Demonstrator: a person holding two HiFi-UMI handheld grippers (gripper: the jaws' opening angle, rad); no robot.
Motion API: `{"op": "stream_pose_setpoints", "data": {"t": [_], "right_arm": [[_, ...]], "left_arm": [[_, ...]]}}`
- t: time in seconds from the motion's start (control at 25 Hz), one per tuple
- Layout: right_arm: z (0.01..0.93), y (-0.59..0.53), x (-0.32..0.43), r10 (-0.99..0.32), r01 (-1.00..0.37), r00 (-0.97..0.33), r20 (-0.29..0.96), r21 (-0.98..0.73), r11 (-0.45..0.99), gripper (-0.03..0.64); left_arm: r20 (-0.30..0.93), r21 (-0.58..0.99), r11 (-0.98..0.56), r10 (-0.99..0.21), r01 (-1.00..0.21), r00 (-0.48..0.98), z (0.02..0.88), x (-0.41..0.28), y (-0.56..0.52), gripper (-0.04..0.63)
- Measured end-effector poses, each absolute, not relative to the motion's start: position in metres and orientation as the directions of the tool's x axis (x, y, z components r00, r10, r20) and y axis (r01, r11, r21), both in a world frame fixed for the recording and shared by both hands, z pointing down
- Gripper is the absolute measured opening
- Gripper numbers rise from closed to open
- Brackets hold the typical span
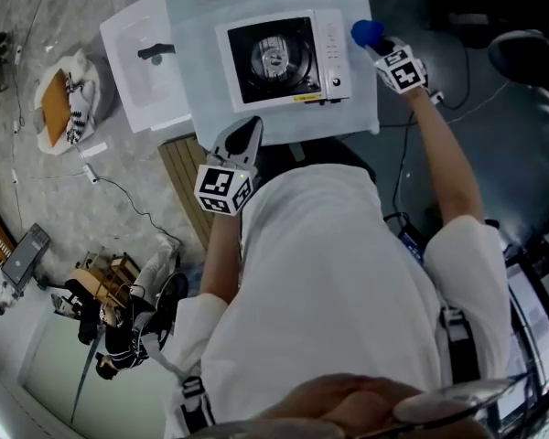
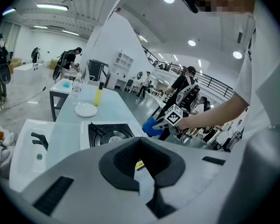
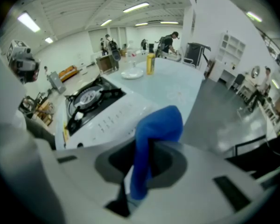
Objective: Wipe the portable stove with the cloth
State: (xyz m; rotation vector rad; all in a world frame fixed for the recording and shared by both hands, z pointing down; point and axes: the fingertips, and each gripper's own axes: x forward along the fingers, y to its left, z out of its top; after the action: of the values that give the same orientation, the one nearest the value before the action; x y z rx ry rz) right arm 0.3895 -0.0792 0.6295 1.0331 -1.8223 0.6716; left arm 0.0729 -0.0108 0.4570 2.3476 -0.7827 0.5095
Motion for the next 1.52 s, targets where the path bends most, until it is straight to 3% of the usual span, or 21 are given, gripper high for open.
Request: {"op": "stream_pose_setpoints", "data": {"t": [0.28, 0.48, 1.04, 1.52], "right_arm": [[0.615, -0.153, 0.397, -0.436, -0.927, -0.207, 0.876, -0.033, 0.374, 0.075], [0.618, -0.192, 0.398, -0.422, -0.939, -0.190, 0.886, -0.039, 0.340, 0.075], [0.662, -0.223, 0.357, -0.166, -0.924, -0.212, 0.963, -0.142, 0.355, 0.074], [0.675, -0.226, 0.325, 0.056, -0.923, -0.336, 0.940, -0.340, 0.178, 0.074]], "left_arm": [[0.494, 0.449, -0.588, -0.464, -0.672, 0.736, 0.458, 0.054, -0.036, 0.032], [0.510, 0.472, -0.575, -0.440, -0.668, 0.739, 0.469, 0.042, -0.036, 0.032], [0.520, 0.464, -0.536, -0.480, -0.705, 0.707, 0.488, 0.000, -0.080, 0.032], [0.518, 0.498, -0.488, -0.495, -0.717, 0.697, 0.512, -0.019, -0.079, 0.032]]}}
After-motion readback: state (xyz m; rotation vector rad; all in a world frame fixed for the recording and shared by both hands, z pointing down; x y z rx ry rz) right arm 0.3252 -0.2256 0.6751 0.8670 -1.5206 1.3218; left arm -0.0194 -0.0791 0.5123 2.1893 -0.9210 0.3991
